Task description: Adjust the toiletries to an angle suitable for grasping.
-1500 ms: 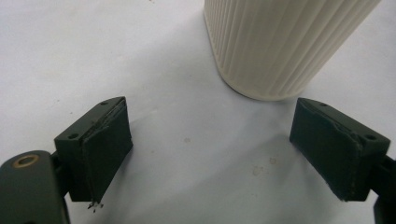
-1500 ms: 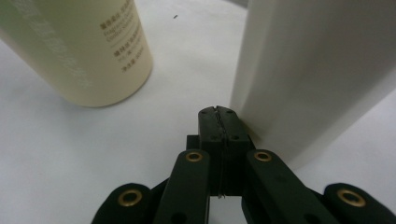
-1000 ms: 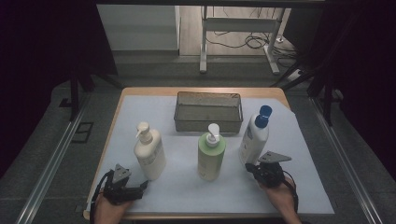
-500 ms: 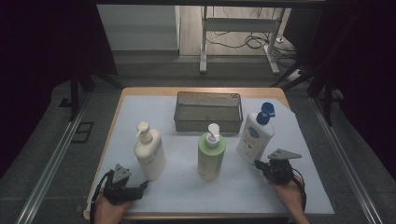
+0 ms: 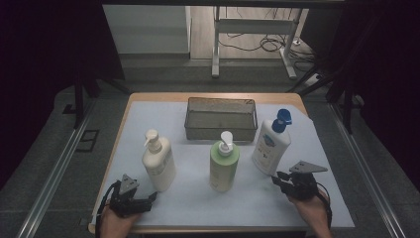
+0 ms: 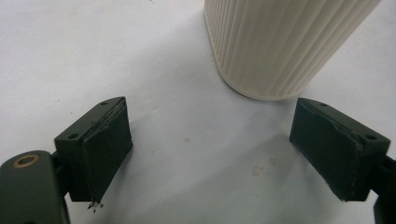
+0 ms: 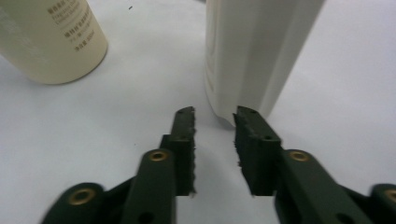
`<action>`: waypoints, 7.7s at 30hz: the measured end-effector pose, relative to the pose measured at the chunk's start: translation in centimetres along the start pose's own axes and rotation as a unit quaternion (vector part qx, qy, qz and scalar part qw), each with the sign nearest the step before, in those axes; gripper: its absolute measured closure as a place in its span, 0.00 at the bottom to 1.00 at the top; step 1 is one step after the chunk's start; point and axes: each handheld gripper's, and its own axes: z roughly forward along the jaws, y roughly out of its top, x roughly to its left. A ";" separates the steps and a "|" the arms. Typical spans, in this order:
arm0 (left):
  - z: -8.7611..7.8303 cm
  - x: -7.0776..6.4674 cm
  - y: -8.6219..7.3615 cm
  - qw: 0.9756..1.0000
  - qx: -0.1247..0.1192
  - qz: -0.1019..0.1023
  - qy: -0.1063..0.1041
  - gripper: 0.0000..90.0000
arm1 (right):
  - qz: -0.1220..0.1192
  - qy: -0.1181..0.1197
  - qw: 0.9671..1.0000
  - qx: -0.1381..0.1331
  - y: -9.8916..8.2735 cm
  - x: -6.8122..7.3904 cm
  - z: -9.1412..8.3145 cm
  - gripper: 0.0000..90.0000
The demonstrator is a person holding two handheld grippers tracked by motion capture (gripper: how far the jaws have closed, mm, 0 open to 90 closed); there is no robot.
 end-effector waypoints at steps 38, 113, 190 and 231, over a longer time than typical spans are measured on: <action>0.0 0.0 0.0 1.000 0.000 0.001 0.000 0.14 | 0.006 -0.026 0.999 -0.025 7.2 -0.9 -0.7 0.29; 0.0 0.0 0.0 1.000 0.001 0.000 -0.002 0.14 | -0.021 -0.025 0.998 -0.054 13.1 0.6 -1.1 0.44; 0.0 0.1 0.1 1.000 0.002 0.001 -0.004 0.14 | -0.015 -0.017 0.997 -0.068 27.1 2.4 7.9 0.45; 0.0 0.1 0.1 1.000 0.002 0.002 -0.004 0.14 | 0.001 -0.025 0.999 -0.042 25.5 2.4 13.8 0.45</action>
